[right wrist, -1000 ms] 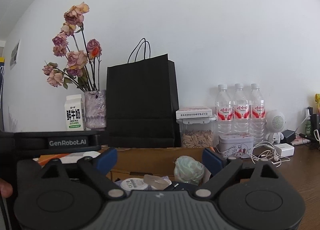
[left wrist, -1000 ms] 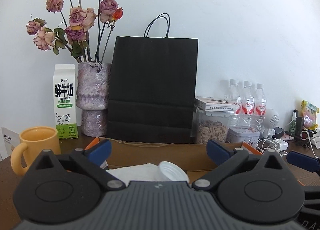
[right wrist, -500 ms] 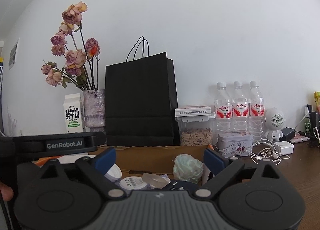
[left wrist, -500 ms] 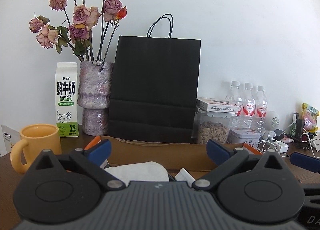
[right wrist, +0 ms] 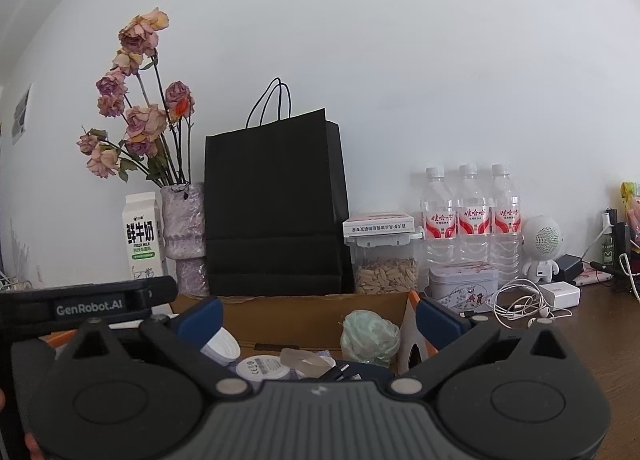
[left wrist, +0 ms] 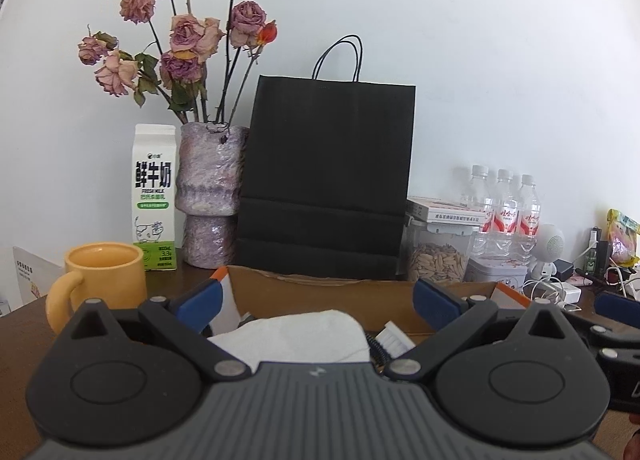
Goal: Organize objects
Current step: 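Withdraw both tools from the red box back over the table, then grasp the beige block with right tool, then grasp the small white piece with left tool while right tool holds the block, then carry the white piece and block into the red box and open both tools, then withdraw both tools from the red box back over the table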
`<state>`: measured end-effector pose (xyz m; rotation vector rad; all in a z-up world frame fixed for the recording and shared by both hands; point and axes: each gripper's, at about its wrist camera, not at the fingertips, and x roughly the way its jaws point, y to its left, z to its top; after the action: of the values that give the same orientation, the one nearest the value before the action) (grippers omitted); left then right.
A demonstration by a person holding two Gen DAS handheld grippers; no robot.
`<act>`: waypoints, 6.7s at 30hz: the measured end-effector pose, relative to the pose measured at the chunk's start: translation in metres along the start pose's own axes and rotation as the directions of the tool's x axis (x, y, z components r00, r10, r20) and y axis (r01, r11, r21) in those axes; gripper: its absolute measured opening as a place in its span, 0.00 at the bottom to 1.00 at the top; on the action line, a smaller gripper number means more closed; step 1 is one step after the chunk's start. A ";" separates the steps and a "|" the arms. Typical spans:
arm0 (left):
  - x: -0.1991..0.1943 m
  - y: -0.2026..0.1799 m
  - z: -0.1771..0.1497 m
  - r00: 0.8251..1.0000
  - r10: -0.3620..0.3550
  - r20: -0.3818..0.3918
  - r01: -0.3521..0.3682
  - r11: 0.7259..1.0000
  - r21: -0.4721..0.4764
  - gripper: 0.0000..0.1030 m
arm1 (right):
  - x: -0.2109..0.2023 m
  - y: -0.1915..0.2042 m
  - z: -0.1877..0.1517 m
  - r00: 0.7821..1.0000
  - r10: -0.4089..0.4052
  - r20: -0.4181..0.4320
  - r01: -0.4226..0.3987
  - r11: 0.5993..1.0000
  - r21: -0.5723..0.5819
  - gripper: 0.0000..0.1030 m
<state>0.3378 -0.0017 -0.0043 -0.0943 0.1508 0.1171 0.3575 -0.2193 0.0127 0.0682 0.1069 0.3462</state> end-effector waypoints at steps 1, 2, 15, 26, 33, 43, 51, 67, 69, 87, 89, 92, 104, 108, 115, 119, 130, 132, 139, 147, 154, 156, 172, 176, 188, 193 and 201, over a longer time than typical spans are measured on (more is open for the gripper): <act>-0.003 0.002 -0.001 1.000 0.007 -0.002 -0.007 1.000 -0.003 1.00 | -0.001 0.001 0.000 1.000 -0.001 0.003 0.001 1.000 -0.006 1.00; -0.007 0.005 -0.002 1.000 0.014 -0.003 -0.014 1.000 -0.005 1.00 | -0.003 0.002 -0.001 1.000 -0.003 0.006 0.003 1.000 -0.015 1.00; -0.066 0.025 -0.013 0.998 0.037 -0.047 -0.037 0.999 -0.016 1.00 | -0.046 0.008 -0.005 0.995 0.025 -0.092 -0.028 0.999 -0.035 1.00; -0.101 0.026 -0.029 0.964 -0.069 -0.258 0.071 0.997 -0.002 1.00 | -0.089 0.033 -0.024 0.924 0.103 -0.370 -0.133 0.989 -0.059 1.00; -0.103 0.028 -0.037 0.938 -0.083 -0.336 0.084 0.996 -0.012 1.00 | -0.080 0.021 -0.029 0.876 0.096 -0.473 -0.090 0.995 0.036 1.00; -0.101 0.032 -0.033 0.938 -0.076 -0.339 0.058 0.996 -0.063 1.00 | -0.064 0.018 -0.035 0.862 0.128 -0.491 -0.082 0.990 0.115 0.76; -0.100 0.025 -0.036 0.930 -0.095 -0.356 0.075 0.995 -0.070 1.00 | -0.067 0.008 -0.030 0.870 0.247 -0.427 -0.164 0.961 0.221 0.22; -0.098 0.011 -0.045 0.911 -0.145 -0.386 0.146 0.989 -0.029 1.00 | -0.119 -0.029 0.006 0.975 0.077 -0.210 -0.011 0.955 0.296 0.22; -0.097 0.001 -0.047 0.905 -0.162 -0.394 0.181 0.983 0.011 1.00 | -0.120 -0.028 0.004 0.973 0.071 -0.219 -0.005 0.958 0.288 0.22; -0.064 -0.058 -0.060 0.849 -0.052 -0.526 0.133 0.984 0.119 1.00 | -0.115 -0.026 -0.002 0.965 0.046 -0.257 0.030 0.958 0.285 0.22; -0.064 -0.058 -0.060 0.849 -0.052 -0.526 0.134 0.984 0.119 1.00 | -0.114 -0.026 -0.003 0.964 0.042 -0.261 0.035 0.958 0.283 0.22; -0.063 -0.059 -0.059 0.848 -0.055 -0.527 0.138 0.983 0.120 1.00 | -0.113 -0.026 -0.004 0.963 0.036 -0.268 0.042 0.959 0.280 0.22; -0.081 -0.070 -0.059 0.844 -0.219 -0.490 0.307 0.946 0.106 0.27 | -0.111 -0.025 -0.006 0.960 0.030 -0.277 0.050 0.960 0.274 0.22; -0.089 -0.069 -0.054 0.878 -0.213 -0.429 0.282 0.954 0.103 0.27 | -0.111 -0.026 -0.005 0.961 0.029 -0.276 0.050 0.960 0.274 0.22; -0.113 -0.055 -0.032 0.956 -0.196 -0.220 0.217 0.973 0.077 0.27 | -0.112 -0.028 -0.004 0.969 0.040 -0.245 0.030 0.961 0.277 0.22; -0.124 -0.041 -0.015 0.974 -0.193 -0.115 0.198 0.980 0.034 0.27 | -0.110 -0.025 -0.006 0.974 0.030 -0.224 0.024 0.972 0.234 0.22; -0.097 -0.038 -0.007 0.972 -0.194 -0.129 0.203 0.977 0.063 0.27 | -0.102 0.017 -0.007 1.000 0.018 -0.006 -0.018 0.995 -0.101 0.22; -0.087 -0.042 -0.005 0.978 -0.182 -0.107 0.191 0.978 0.080 0.28 | -0.094 0.019 -0.006 1.000 0.019 0.017 -0.017 0.993 -0.119 0.22; -0.044 -0.044 0.000 0.990 -0.128 -0.066 0.132 0.990 0.050 0.28 | -0.053 0.008 -0.002 0.999 -0.012 0.037 0.016 0.996 -0.090 0.22; -0.003 -0.043 0.001 0.996 -0.074 -0.057 0.076 0.997 0.032 0.28 | -0.011 -0.003 0.001 1.000 0.003 0.013 -0.003 1.000 -0.024 0.22; 0.017 -0.039 0.002 0.996 -0.056 -0.068 0.057 0.998 0.015 0.28 | 0.010 -0.010 0.002 1.000 0.005 -0.013 -0.005 1.000 -0.001 0.22; 0.019 -0.037 0.002 0.996 -0.049 -0.073 0.050 0.999 0.008 0.28 | 0.013 -0.012 0.002 1.000 0.001 -0.018 -0.001 1.000 0.004 0.22; 0.003 -0.019 0.005 0.998 0.034 0.047 -0.031 0.997 -0.070 1.00 | 0.008 -0.016 0.001 0.999 0.023 -0.033 -0.021 0.999 0.044 1.00; 0.004 -0.019 0.004 0.999 0.033 0.038 -0.030 0.997 -0.071 1.00 | 0.008 -0.016 0.002 0.999 0.018 -0.038 -0.016 0.999 0.050 1.00; -0.013 -0.003 -0.001 0.999 0.036 0.007 -0.035 0.995 -0.089 1.00 | -0.002 -0.018 0.004 0.998 0.014 -0.063 -0.010 0.998 0.066 1.00; -0.032 0.005 -0.005 0.998 -0.003 -0.069 -0.001 0.998 -0.067 1.00 | -0.020 -0.012 0.004 0.993 0.024 -0.113 -0.018 0.998 0.052 1.00; -0.077 0.006 -0.015 0.969 -0.075 -0.234 0.081 0.997 0.017 1.00 | -0.066 0.008 0.001 0.959 0.081 -0.271 -0.068 0.996 0.058 1.00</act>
<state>0.2589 -0.0054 -0.0076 -0.0877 0.3835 0.0251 0.2934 -0.2346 0.0205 0.0717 0.3869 0.4278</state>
